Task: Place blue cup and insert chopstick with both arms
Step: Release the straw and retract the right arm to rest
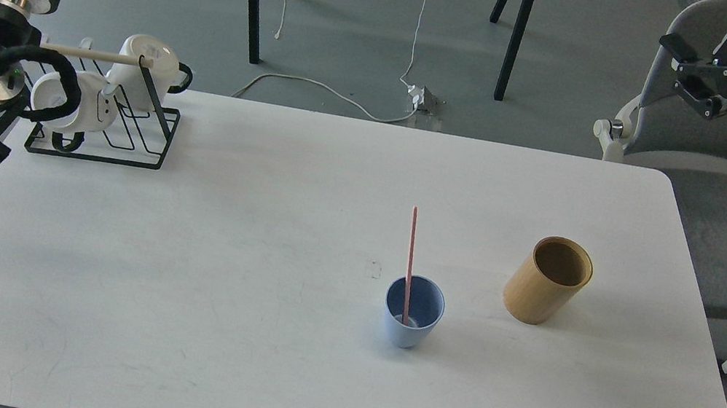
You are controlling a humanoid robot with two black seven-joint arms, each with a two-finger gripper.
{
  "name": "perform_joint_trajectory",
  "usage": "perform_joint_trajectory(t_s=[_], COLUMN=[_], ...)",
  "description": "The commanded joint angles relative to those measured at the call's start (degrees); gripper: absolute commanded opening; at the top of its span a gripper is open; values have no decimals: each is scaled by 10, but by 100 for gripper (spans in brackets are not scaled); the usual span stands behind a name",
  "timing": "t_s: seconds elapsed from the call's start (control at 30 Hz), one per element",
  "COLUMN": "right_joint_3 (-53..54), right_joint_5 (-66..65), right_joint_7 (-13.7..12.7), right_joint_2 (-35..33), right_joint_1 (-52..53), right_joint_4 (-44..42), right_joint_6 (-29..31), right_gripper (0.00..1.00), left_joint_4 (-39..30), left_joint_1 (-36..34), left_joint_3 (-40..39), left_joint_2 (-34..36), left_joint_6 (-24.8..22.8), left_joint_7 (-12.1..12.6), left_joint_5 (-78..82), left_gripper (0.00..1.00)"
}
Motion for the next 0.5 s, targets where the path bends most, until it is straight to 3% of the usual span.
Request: perform_joint_trajectory(t_s=[0.0,0.13,0.47], right_joint_3=[0,0,1], right_joint_5=[123,221,262], right_joint_7=[13,39,41], right_joint_2=[6,28,91], right_joint_1=[-3,-10,13], right_joint_4=[-56,-113,-195], right_joint_6=[0,5,34], right_gripper=[100,100,100], left_joint_4=[2,9,65], left_joint_1=[8,9,6], left_joint_3=[0,1,9], left_joint_2=[0,-5,-50], left_joint_6=[0,0,0], left_joint_7=[-1,0,5], left_joint_5=[-15,-23,-18], left_gripper=[99,99,99])
